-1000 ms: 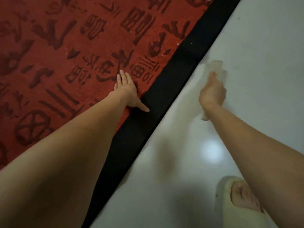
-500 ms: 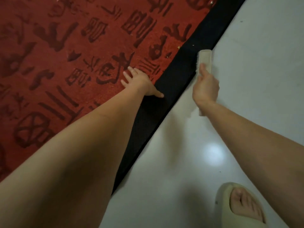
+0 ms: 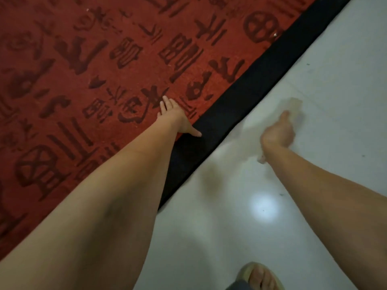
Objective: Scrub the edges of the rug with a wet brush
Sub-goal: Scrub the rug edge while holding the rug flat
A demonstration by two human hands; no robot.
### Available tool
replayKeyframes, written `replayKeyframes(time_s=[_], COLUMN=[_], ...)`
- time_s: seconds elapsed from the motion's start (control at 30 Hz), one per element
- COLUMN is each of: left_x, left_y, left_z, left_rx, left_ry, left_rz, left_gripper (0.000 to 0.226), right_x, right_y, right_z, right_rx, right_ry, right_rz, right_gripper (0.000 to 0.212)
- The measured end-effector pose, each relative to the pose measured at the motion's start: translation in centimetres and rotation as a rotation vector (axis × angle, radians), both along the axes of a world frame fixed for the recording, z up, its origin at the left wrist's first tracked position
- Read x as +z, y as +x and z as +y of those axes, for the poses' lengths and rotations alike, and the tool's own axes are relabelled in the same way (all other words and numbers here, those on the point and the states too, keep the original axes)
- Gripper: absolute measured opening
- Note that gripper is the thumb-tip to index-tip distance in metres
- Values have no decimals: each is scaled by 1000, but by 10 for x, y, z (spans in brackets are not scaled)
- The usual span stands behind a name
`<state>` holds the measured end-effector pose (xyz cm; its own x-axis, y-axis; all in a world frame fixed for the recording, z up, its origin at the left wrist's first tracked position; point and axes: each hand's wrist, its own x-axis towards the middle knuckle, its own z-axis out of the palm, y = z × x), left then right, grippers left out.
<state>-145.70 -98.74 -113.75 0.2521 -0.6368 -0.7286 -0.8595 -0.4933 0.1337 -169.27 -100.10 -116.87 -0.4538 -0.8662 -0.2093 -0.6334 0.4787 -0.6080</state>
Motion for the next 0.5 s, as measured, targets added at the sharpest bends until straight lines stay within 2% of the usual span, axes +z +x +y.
replayKeyframes(time_s=[0.03, 0.07, 0.2, 0.27, 0.33, 0.4, 0.43, 0.5], left_x=[2, 5, 0, -13, -28, -34, -33, -30], left_y=[-4, -8, -35, -44, -42, -37, -36, -35], left_z=[-9, -17, -44, -44, -40, -37, -35, -32], left_rx=[-11, -18, -72, -92, -106, -126, -135, -132], left_ry=[-4, -20, -99, -150, -204, -232, -236, -244], left_rz=[-7, -7, 36, 34, 22, 34, 42, 53], left_gripper=[147, 147, 146, 141, 140, 149, 152, 154], right_x=[5, 9, 15, 12, -2, -8, -9, -7], right_y=[-20, -29, 33, 75, 82, 59, 44, 22], right_z=[4, 7, -18, -26, -28, -28, -30, -32], right_rx=[-124, -107, 349, 596, 747, 740, 652, 329], right_ry=[-31, -51, -146, -87, 25, 34, 14, 23], right_rz=[-21, -41, -117, -161, -159, -85, -44, -34], right_gripper=[49, 48, 44, 42, 41, 42, 44, 50])
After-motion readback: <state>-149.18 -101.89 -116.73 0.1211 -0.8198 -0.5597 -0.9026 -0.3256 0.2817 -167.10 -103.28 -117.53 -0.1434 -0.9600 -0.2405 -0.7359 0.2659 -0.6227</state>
